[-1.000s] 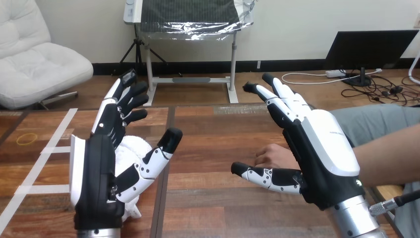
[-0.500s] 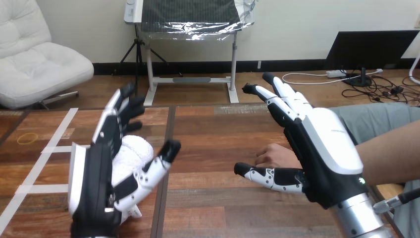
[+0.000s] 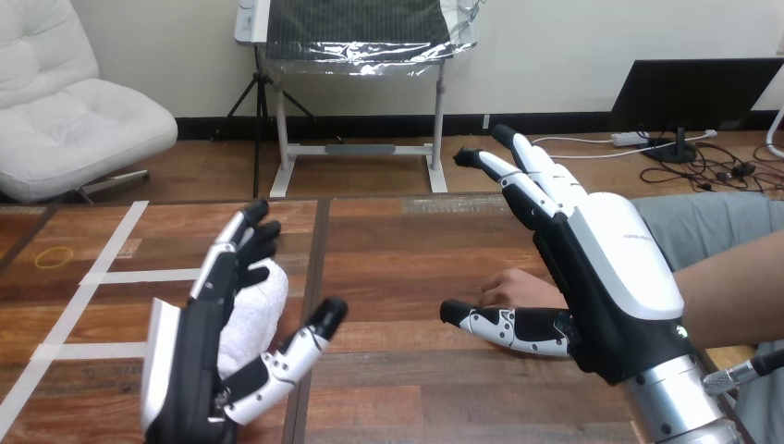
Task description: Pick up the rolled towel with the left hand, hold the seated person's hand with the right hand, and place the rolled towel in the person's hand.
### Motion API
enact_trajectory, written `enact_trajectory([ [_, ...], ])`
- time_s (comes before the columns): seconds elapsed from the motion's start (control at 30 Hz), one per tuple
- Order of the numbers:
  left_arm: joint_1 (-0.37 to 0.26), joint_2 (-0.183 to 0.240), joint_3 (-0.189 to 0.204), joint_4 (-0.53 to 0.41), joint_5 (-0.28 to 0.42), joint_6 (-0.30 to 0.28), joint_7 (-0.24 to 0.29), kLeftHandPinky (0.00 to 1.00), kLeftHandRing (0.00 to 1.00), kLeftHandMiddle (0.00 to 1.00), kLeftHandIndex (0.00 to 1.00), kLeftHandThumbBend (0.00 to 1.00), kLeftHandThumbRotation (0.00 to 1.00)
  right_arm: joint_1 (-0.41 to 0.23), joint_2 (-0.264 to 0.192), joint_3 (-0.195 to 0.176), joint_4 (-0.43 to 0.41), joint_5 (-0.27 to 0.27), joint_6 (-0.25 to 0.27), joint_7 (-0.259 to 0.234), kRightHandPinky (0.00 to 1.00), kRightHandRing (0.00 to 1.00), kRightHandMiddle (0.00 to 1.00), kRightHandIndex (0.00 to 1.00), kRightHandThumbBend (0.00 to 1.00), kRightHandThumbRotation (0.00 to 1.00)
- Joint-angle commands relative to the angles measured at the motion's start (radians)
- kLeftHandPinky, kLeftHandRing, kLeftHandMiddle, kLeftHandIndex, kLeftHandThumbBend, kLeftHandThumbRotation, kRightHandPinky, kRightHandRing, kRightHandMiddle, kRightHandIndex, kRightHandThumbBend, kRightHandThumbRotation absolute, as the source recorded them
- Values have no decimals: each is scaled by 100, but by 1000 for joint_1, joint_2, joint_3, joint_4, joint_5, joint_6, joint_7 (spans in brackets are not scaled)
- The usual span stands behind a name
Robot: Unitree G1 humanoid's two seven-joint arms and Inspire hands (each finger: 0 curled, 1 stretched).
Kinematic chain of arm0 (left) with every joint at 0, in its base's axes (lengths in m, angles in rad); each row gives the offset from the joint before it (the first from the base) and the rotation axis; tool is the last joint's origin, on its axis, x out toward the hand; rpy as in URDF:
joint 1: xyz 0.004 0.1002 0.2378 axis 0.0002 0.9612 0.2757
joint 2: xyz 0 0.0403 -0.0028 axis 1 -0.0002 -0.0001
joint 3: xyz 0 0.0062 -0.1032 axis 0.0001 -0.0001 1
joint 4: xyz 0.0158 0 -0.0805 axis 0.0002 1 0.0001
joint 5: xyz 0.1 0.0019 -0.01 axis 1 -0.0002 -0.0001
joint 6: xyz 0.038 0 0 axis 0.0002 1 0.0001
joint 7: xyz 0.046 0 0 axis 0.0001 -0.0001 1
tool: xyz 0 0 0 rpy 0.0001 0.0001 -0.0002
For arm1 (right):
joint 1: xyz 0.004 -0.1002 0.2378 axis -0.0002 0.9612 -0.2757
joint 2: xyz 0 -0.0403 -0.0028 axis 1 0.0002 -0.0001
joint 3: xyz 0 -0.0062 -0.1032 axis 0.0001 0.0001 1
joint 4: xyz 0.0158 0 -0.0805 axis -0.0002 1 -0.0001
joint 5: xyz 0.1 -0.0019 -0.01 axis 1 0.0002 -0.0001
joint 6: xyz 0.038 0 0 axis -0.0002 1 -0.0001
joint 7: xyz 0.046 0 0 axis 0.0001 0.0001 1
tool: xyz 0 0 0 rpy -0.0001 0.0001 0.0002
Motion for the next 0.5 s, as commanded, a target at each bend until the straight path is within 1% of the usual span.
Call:
enact_trajectory([
  [0.0, -16, -54, 4, -75, 47, 18, 37, 78, 84, 85, 89, 75, 42, -42, -10, -3, -29, 5, -3, -10, 97, 100, 100, 90, 73, 12],
  [0.07, -14, -54, 6, -77, 73, 26, 50, 78, 83, 85, 88, 76, 42, -41, -8, -1, -25, 7, -4, -11, 97, 100, 100, 90, 72, 12],
  [0.2, -9, -52, 6, -85, 150, 45, 89, 78, 84, 85, 88, 76, 43, -36, -7, 3, -12, 12, -17, -21, 98, 100, 100, 91, 71, 11],
  [0.27, -9, -51, 5, -86, 175, 53, 104, 79, 84, 86, 88, 76, 43, -35, -6, 5, -9, 10, -18, -24, 98, 100, 100, 91, 71, 11],
  [0.3, -5, -54, 4, -93, 203, 66, 117, 79, 84, 86, 88, 77, 43, -33, -6, 5, -7, 10, -19, -25, 98, 100, 100, 91, 71, 11],
  [0.37, -1, -56, 1, -100, 234, 84, 133, 79, 84, 86, 88, 77, 44, -32, -5, 6, -4, 10, -21, -27, 99, 100, 100, 91, 71, 10],
  [0.4, 5, -61, -2, -111, 267, 104, 145, 79, 84, 86, 88, 77, 45, -30, -4, 7, -3, 13, -21, -27, 99, 100, 100, 91, 71, 10],
  [0.47, 10, -65, -8, -124, 303, 128, 160, 79, 84, 86, 88, 78, 46, -29, -2, 7, 0, 16, -21, -28, 99, 100, 100, 91, 70, 10],
])
